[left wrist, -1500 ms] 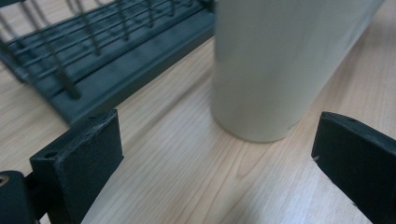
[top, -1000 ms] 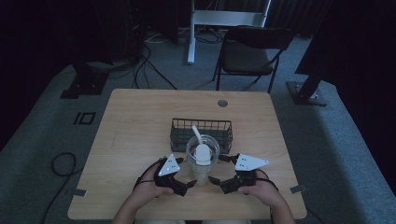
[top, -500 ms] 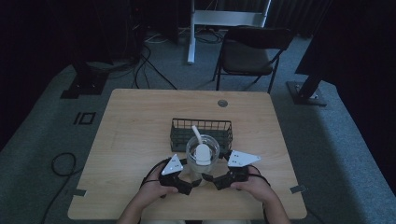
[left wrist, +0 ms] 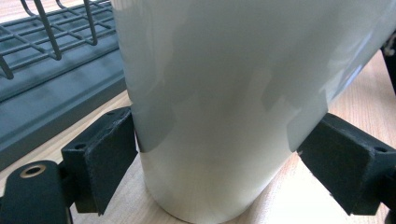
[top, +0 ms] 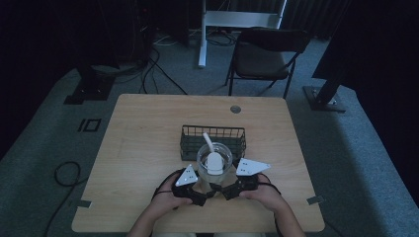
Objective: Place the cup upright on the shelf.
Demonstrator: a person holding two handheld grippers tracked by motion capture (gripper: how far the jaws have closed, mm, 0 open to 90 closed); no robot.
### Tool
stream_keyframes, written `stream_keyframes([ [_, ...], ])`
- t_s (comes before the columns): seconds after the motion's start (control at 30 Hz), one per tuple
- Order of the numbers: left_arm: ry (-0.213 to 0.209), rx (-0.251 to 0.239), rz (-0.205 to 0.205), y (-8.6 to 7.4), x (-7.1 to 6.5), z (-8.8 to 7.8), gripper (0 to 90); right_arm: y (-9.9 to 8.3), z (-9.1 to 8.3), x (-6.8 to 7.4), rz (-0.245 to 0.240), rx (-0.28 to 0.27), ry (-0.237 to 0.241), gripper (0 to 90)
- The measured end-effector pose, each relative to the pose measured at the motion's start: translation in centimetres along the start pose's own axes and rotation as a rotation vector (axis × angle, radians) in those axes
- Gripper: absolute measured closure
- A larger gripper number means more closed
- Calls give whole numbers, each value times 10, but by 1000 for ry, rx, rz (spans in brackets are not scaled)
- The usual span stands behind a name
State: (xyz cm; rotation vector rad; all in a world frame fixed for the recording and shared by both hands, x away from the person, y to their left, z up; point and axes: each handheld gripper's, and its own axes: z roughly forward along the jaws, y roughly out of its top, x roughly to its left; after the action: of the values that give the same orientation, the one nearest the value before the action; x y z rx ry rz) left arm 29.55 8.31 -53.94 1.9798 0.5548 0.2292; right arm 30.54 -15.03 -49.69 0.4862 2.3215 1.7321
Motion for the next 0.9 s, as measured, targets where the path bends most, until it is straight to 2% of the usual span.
stream_keyframes([
  [0.23,9,-4,3,3,1,1,122,-1,8,2,-1,-22,-37,86],
  [0.33,-4,-16,14,2,3,2,122,-1,9,2,12,-30,-41,86],
  [0.43,-27,-33,42,1,6,3,120,0,10,2,5,-24,-40,85],
  [0.57,-42,-20,71,1,7,4,119,-2,9,3,1,-21,-34,84],
  [0.9,-56,28,68,9,8,4,118,-4,8,7,-4,-48,-63,89],
])
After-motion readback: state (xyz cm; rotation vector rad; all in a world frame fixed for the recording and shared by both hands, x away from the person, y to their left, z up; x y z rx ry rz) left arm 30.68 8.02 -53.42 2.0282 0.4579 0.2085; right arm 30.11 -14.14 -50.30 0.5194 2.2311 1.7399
